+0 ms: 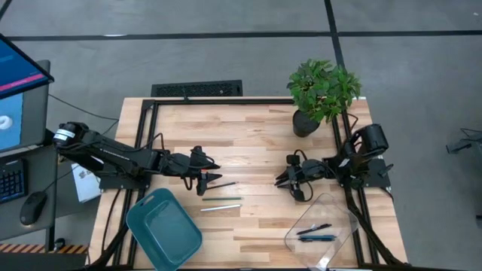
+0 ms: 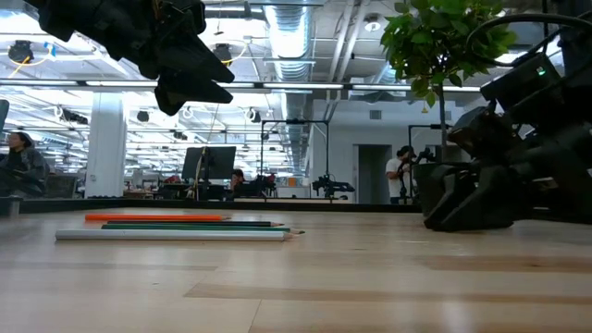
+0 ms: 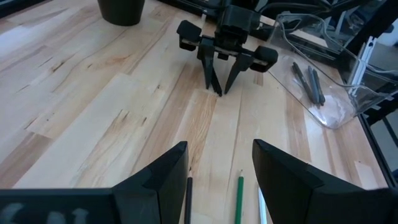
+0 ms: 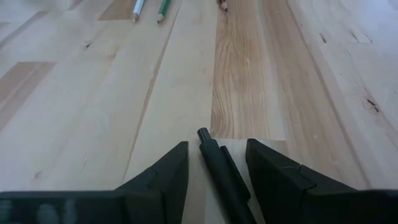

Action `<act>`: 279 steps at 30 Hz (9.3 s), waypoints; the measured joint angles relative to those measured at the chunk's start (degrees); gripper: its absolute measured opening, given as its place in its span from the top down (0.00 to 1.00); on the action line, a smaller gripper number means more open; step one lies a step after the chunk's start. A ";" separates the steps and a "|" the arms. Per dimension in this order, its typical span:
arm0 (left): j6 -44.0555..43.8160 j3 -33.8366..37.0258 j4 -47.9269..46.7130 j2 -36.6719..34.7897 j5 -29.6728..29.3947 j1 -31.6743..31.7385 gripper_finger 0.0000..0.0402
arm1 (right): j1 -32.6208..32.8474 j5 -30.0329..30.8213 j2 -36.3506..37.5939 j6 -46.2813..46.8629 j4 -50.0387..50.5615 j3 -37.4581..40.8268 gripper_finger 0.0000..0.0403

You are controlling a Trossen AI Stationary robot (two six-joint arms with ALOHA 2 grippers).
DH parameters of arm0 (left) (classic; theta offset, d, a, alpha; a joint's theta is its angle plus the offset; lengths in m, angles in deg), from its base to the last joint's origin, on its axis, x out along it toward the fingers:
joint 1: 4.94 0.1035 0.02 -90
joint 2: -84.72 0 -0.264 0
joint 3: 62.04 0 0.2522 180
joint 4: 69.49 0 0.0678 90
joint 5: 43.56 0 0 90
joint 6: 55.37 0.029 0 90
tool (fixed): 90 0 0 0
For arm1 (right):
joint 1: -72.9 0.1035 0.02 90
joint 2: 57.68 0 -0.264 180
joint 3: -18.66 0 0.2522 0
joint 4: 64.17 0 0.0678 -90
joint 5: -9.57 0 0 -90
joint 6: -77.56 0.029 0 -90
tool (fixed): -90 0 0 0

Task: Sort pens & pencils
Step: Put the black pen in the transparent bin

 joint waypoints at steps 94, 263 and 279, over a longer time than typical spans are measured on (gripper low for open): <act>0.59 0.00 -0.42 0.02 0.02 0.01 0.57 | 1.42 1.78 -7.97 3.98 -12.64 0.54 0.78; -2.47 0.00 8.00 0.00 -4.26 -7.46 0.57 | 46.07 4.76 25.06 9.79 39.83 -20.88 0.79; -2.72 0.00 7.96 0.00 -4.26 -7.44 0.57 | 46.07 4.79 21.64 13.10 38.57 -20.88 0.79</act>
